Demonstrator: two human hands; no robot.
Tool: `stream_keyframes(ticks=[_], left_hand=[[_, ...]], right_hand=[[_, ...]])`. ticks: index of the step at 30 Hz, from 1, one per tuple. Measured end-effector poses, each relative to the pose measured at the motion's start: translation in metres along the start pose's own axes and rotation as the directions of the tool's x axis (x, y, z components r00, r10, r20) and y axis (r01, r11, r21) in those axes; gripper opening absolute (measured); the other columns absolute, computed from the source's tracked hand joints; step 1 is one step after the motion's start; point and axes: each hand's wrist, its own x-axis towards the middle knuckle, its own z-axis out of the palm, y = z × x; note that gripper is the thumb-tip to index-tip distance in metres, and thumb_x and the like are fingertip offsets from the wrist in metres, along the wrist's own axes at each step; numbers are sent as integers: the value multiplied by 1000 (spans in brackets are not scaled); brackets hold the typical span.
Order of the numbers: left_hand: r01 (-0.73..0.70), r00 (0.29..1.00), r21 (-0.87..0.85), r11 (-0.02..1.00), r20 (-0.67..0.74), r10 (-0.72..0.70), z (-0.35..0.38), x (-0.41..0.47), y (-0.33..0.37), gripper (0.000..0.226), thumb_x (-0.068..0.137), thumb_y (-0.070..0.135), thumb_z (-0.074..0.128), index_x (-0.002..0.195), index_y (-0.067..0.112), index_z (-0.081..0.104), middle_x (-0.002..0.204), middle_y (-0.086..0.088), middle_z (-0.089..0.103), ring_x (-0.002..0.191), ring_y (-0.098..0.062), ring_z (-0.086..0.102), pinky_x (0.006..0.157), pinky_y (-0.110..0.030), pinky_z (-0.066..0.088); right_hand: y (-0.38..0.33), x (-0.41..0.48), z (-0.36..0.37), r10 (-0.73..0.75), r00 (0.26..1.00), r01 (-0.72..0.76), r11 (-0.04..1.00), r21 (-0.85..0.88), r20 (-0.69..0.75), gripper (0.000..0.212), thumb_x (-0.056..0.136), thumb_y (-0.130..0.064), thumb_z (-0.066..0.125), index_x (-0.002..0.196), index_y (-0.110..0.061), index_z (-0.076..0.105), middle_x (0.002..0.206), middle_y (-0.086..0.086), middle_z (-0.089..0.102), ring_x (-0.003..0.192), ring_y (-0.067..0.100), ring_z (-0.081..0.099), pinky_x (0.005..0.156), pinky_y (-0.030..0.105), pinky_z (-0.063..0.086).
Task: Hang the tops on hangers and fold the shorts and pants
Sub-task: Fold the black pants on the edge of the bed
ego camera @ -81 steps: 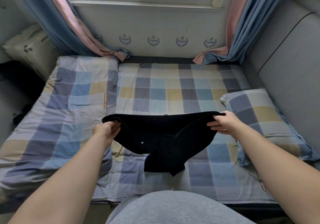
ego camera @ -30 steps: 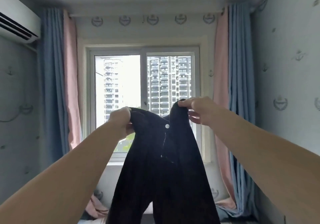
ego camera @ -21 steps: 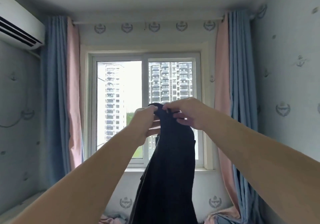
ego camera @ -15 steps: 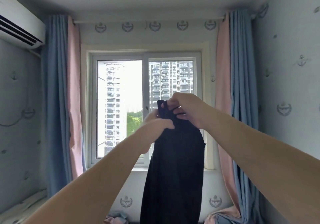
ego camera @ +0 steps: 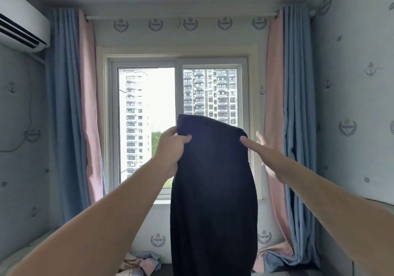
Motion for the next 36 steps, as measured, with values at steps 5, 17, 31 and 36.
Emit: stream_keyframes(ticks=[5,17,31,36], left_hand=[[18,993,-65,998,118,-10,-60,4,36,31,95,1,54,122,9,68,112,-12,74,100,-32,70,78,-38,54],[-131,983,372,919,-71,168,-201,-3,75,25,95,0,45,104,18,61,86,2,63,72,-15,57,60,-28,42],[-388,752,748,539,-81,654,-260,-107,176,8,107,27,38,108,30,32,83,5,57,71,-14,58,52,-26,34],[-419,759,722,551,-55,649,-271,-188,204,8,106,29,37,112,23,37,79,6,54,67,-12,55,51,-26,34]], right_hand=[[9,-15,49,101,879,-274,908,318,467,63,89,-64,55,139,-24,56,136,4,64,124,27,63,98,44,54],[-103,-44,181,-67,980,79,995,55,-189,14,96,-27,67,99,-14,71,96,3,77,75,13,74,64,24,57],[-235,-168,238,-255,911,262,965,-21,-324,14,100,-20,59,89,-18,67,93,2,71,83,18,68,65,27,52],[-245,-246,241,-282,902,286,958,-37,-329,17,101,-22,58,85,-23,65,98,3,72,89,21,68,72,28,54]])
